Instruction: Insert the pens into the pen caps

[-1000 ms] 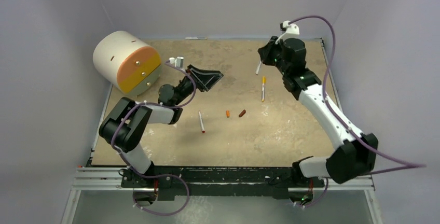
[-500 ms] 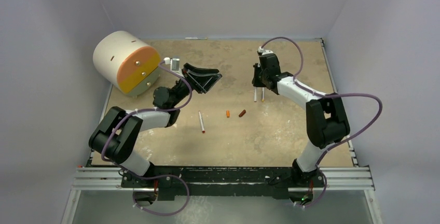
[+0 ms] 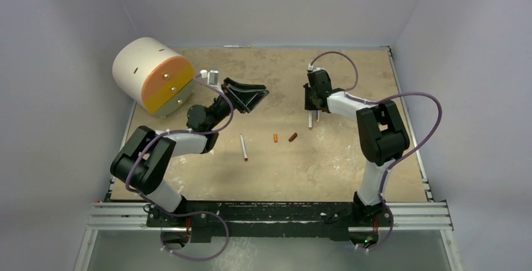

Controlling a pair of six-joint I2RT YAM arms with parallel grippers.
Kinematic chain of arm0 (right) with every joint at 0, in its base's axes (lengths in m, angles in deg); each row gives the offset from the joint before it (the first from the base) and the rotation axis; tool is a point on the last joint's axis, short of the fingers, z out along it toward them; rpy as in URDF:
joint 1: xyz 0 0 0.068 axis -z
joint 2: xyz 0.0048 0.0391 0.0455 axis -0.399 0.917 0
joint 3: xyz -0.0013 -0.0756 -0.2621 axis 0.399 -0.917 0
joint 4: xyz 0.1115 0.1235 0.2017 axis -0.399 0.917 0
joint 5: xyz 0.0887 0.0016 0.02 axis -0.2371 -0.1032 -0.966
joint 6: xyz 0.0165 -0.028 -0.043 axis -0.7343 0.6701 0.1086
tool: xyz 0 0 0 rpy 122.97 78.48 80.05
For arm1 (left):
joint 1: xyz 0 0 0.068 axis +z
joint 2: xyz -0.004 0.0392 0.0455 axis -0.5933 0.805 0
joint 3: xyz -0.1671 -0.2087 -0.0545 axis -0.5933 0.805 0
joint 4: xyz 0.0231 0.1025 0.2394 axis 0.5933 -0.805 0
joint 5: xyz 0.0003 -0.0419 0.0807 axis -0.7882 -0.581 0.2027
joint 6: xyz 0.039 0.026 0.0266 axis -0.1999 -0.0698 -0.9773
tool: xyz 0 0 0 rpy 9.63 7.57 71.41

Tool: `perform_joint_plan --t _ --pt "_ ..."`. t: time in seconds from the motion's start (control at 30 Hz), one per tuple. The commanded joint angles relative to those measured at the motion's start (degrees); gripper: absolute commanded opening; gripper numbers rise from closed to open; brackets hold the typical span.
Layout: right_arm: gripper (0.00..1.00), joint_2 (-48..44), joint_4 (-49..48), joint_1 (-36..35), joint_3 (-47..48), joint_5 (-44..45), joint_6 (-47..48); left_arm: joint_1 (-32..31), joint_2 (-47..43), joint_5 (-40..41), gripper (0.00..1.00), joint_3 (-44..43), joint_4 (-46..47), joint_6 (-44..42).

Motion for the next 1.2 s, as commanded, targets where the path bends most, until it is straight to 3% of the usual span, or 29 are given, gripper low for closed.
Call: perform_joint_plan --t 0.0,0.07,0.17,0.23,0.33,0.47,0.53,0.73,0.93,1.17 --pt "0.31 -2.0 -2.4 0.4 1.9 3.1 1.6 0.1 -0.7 3.2 0.49 -0.9 -1.1 -0.5" --pt "0.44 -3.8 -3.5 0.3 1.3 3.1 1.8 0.1 -2.1 8.0 0.53 -1.3 -11.1 -3.5" --pt "0.53 -7.1 -3.3 0.3 1.3 2.0 1.2 0.0 -5.8 24.7 0.55 -4.2 -36.5 -12.2" --pt "0.55 -10.2 -4.5 0.1 0.6 2.2 1.2 -0.1 -7.7 34.5 0.55 -7.0 -51.5 -15.9" --pt "0.56 -16.0 -6.4 -0.2 -2.1 -1.5 -0.7 -1.8 -10.7 45.9 0.54 -9.4 -64.8 -18.5" --pt "0.57 -20.8 -8.0 -1.1 -5.1 -3.2 -2.0 -9.9 -11.0 65.5 0.55 -15.7 -85.9 -21.7" --pt "0.57 -22.1 -8.4 -1.6 -6.0 -4.0 -2.0 -11.9 -10.1 67.9 0.58 -17.8 -93.0 -19.4" --pt "0.59 -26.1 -8.6 -2.3 -9.3 -4.8 -2.1 -18.5 -12.0 69.8 0.54 -15.4 -103.2 -8.8" --pt "0.60 -30.4 -8.4 -2.3 -11.7 -4.4 -1.5 -21.1 -13.0 66.6 0.53 -8.9 -102.5 -3.2" --pt "0.61 -32.3 -7.9 -2.3 -14.6 -6.0 -1.2 -22.8 -9.1 63.6 0.53 -8.5 -102.1 0.1"
